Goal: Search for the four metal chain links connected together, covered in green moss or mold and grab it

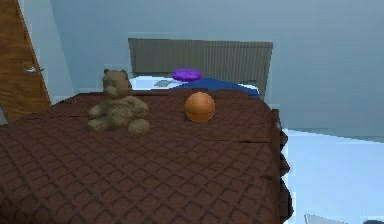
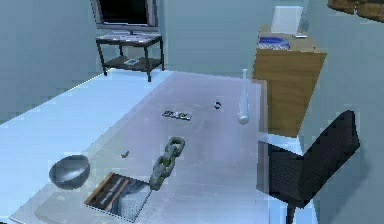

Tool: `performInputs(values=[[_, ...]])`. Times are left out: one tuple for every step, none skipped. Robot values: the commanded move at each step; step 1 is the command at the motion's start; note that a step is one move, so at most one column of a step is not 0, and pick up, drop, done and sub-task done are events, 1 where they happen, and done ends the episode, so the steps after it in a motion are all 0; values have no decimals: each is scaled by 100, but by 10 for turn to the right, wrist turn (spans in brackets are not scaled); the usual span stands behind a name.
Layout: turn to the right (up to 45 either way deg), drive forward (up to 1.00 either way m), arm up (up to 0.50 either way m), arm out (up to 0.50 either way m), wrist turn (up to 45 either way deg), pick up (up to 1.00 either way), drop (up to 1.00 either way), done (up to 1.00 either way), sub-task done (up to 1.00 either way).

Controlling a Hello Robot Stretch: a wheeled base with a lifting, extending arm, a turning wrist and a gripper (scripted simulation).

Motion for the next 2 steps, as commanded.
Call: performInputs(values=[[0, 0, 50, 0, 0, 0, 0, 0, 0], [0, 0, 28, 0, 0, 0, 0, 0, 0]])
